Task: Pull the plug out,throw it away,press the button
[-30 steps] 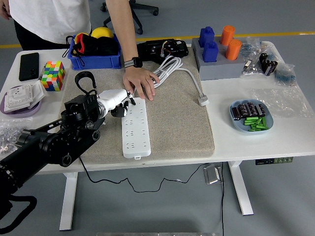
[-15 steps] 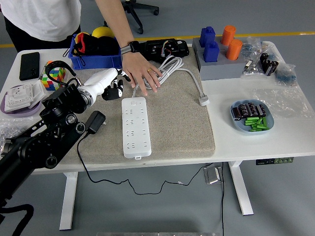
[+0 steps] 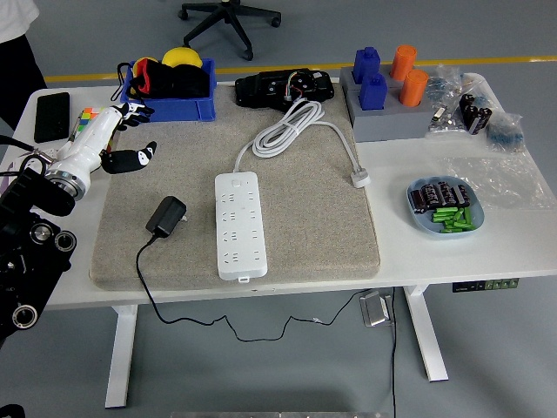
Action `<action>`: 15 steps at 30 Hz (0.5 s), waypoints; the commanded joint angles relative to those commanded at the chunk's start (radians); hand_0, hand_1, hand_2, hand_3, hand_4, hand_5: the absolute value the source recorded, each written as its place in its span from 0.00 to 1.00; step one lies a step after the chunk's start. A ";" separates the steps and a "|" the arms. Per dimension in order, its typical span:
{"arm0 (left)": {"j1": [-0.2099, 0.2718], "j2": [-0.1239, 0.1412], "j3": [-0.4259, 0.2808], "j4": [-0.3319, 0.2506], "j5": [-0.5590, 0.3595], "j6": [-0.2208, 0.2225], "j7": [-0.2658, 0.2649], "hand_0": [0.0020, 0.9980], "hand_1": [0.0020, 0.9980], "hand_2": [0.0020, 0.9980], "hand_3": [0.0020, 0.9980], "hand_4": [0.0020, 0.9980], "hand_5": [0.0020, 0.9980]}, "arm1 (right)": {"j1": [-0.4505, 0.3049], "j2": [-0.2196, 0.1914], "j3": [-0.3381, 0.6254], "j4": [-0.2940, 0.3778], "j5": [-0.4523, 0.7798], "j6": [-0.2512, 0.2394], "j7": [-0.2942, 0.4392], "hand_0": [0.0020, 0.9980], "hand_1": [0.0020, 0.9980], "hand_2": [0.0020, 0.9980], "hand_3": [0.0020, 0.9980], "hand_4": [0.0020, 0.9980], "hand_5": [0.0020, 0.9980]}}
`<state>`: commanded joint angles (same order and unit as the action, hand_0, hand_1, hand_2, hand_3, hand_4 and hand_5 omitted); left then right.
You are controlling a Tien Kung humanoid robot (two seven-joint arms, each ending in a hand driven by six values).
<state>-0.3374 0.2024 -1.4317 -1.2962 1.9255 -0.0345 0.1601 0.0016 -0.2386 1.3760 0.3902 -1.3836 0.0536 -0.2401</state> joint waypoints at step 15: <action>0.047 0.024 -0.064 -0.005 0.005 -0.017 0.015 0.81 0.78 0.78 0.84 0.81 0.06 | 0.009 0.001 0.006 0.001 0.000 -0.001 0.001 0.75 0.70 0.71 0.72 0.77 0.64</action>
<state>-0.2899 0.2266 -1.4958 -1.3014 1.9303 -0.0516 0.1752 0.0103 -0.2375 1.3824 0.3910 -1.3833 0.0529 -0.2395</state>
